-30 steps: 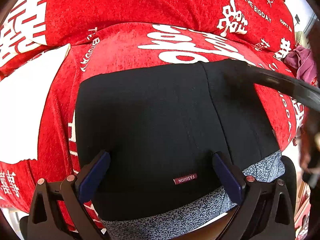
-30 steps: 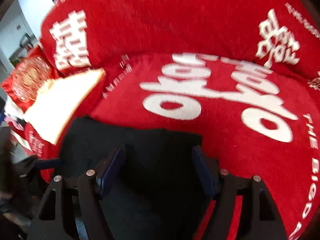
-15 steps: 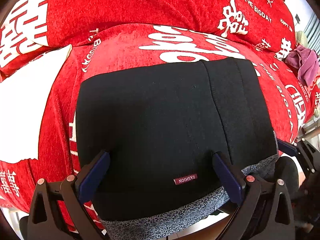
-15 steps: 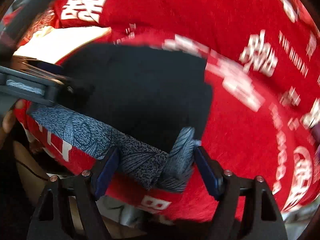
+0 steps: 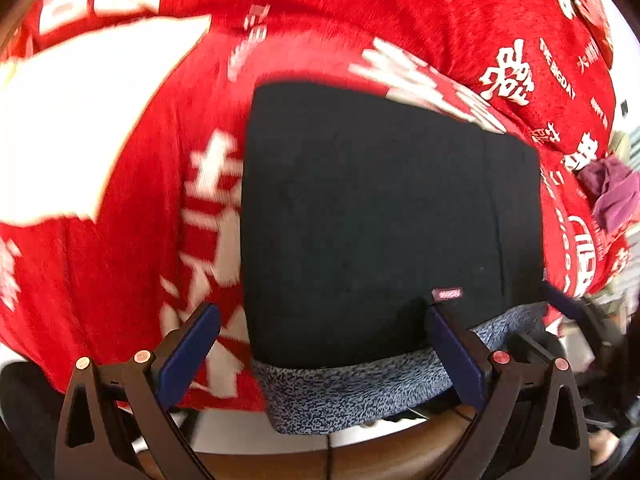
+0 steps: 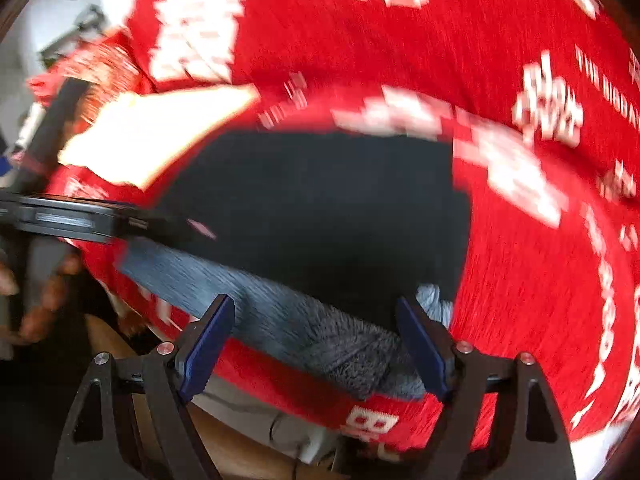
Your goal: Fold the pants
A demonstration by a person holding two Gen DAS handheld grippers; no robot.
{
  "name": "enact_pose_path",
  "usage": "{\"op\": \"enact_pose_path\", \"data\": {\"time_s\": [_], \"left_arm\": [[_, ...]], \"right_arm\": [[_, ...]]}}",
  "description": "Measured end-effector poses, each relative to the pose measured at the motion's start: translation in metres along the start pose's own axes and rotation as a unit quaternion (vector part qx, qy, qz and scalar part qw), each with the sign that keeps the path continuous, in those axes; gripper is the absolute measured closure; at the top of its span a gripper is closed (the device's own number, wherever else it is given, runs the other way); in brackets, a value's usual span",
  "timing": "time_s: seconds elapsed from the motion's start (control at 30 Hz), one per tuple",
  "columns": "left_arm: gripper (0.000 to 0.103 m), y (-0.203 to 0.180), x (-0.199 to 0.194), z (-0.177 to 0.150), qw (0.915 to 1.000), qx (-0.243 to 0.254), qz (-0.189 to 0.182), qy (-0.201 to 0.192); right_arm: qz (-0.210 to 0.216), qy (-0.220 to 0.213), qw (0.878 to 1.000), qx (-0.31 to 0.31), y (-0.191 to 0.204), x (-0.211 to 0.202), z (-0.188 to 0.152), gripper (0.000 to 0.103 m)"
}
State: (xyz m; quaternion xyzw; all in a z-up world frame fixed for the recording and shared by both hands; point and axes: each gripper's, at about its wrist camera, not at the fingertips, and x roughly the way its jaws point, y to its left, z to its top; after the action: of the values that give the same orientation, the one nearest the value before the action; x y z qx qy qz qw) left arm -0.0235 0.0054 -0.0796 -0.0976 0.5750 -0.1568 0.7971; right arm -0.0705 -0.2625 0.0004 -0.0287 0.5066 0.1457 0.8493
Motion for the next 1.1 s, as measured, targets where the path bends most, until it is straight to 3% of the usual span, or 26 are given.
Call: {"op": "enact_pose_path", "data": {"time_s": [0.03,0.1,0.17,0.23,0.3,0.33,0.37,0.43,0.5,0.63,0.7,0.77,0.83,0.93,1.03,1.1], "left_arm": [[0.001,0.007,0.003,-0.002,0.9995,-0.022,-0.019,0.007],[0.001,0.015,-0.002,-0.002,0.9984,-0.048,-0.032,0.003],[0.001,0.017,-0.022,-0.007,0.9983,-0.045,-0.011,-0.034],[0.001,0.017,-0.037,-0.014,0.9970,-0.039,0.001,-0.067],[0.001,0.018,-0.031,-0.018,0.9978,-0.038,0.013,-0.053],[0.001,0.014,-0.014,-0.021,0.9988,-0.022,0.038,-0.019],[0.001,0.013,-0.003,-0.023,0.9987,-0.008,0.051,-0.001],[0.001,0.009,0.003,-0.029,0.9994,-0.002,0.034,0.006],[0.001,0.008,-0.007,-0.030,0.9999,0.000,0.013,-0.005],[0.001,0.024,-0.042,-0.025,0.9964,-0.022,0.038,-0.073],[0.001,0.034,-0.037,-0.023,0.9964,-0.038,0.052,-0.055],[0.000,0.036,-0.010,-0.024,0.9961,-0.022,0.085,-0.001],[0.000,0.034,-0.004,-0.028,0.9957,-0.020,0.090,0.007],[0.000,0.028,-0.020,-0.020,0.9974,-0.012,0.070,-0.008],[0.000,0.024,-0.037,-0.007,0.9992,-0.019,0.004,-0.034],[0.000,0.018,-0.024,0.010,0.9990,-0.032,-0.027,-0.016]], "right_arm": [[-0.007,0.017,1.000,0.011,-0.005,0.010,-0.004,0.015],[0.008,0.008,1.000,0.013,-0.006,0.005,-0.005,0.013],[0.010,0.005,1.000,0.015,-0.006,-0.011,-0.001,0.013],[0.016,-0.029,0.999,0.016,-0.004,-0.033,0.004,0.012],[0.013,-0.044,0.999,0.015,-0.005,-0.044,0.008,0.009],[0.008,-0.043,0.999,0.014,-0.006,-0.043,0.008,0.009],[0.002,-0.034,0.999,0.014,-0.008,-0.037,0.010,0.009],[-0.010,0.009,0.999,0.030,-0.013,-0.011,0.012,0.009],[-0.014,0.055,0.997,0.053,-0.019,0.010,0.006,0.009],[-0.047,0.025,0.997,0.050,-0.016,-0.010,0.004,0.009],[-0.060,0.006,0.998,0.021,-0.007,-0.021,0.009,0.009],[-0.059,0.001,0.998,0.004,0.001,-0.023,0.012,0.009],[-0.049,0.011,0.999,0.004,0.003,-0.016,0.014,0.009],[-0.044,0.015,0.999,0.017,-0.003,-0.014,0.011,0.009],[-0.020,0.002,0.998,0.059,-0.026,-0.020,0.007,0.009],[0.010,-0.005,0.993,0.114,-0.049,-0.018,-0.002,0.008]]}}
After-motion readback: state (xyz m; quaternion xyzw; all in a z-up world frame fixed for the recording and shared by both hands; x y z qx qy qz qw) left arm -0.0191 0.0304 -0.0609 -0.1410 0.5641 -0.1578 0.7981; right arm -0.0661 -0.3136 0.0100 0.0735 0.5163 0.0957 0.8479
